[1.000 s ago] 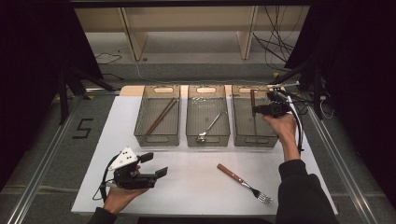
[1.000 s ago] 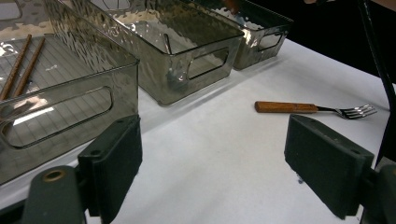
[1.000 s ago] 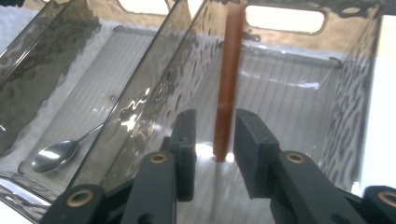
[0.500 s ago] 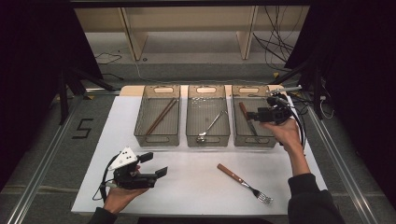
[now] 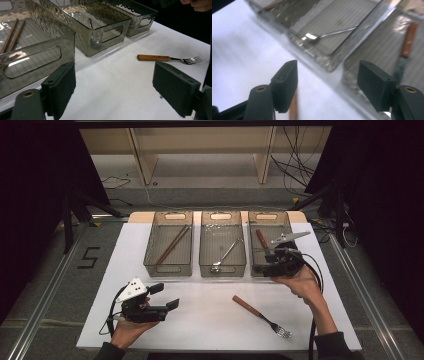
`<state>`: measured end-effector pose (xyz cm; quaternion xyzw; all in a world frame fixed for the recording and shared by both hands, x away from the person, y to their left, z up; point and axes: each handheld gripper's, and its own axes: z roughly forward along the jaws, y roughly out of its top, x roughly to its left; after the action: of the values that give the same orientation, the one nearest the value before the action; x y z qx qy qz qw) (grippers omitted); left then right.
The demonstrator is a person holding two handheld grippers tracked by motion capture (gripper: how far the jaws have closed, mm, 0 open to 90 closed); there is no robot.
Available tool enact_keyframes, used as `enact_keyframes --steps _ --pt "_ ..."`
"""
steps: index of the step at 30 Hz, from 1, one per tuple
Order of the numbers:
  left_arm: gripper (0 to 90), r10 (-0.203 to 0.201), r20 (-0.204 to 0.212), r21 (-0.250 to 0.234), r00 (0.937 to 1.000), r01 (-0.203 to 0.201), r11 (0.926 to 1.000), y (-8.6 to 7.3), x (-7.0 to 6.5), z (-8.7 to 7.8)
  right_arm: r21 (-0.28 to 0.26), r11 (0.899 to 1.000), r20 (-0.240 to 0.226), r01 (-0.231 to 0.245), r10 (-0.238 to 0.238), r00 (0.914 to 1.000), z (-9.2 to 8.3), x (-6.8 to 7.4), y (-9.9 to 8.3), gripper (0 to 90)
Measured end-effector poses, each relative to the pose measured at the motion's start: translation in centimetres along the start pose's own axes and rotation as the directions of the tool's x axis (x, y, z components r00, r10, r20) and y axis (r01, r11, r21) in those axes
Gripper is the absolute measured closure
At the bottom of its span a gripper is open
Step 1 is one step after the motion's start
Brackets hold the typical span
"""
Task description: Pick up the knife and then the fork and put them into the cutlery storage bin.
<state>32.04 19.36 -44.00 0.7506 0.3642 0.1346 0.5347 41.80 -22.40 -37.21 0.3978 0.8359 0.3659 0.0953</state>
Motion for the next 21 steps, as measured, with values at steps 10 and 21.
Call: enact_keyframes --steps 10,21 --pt "18.5 0.002 -0.001 -0.005 1.0000 -0.002 1.0000 0.0 0.0 0.0 0.141 0.988 -0.024 0.061 -0.059 0.9980 1.8 2.2 -2.7 32.4" --pt "18.4 0.004 0.001 -0.004 1.0000 -0.004 1.0000 0.0 0.0 0.0 0.225 0.969 -0.026 0.099 -0.096 0.9951 3.1 3.5 -4.3 31.0"
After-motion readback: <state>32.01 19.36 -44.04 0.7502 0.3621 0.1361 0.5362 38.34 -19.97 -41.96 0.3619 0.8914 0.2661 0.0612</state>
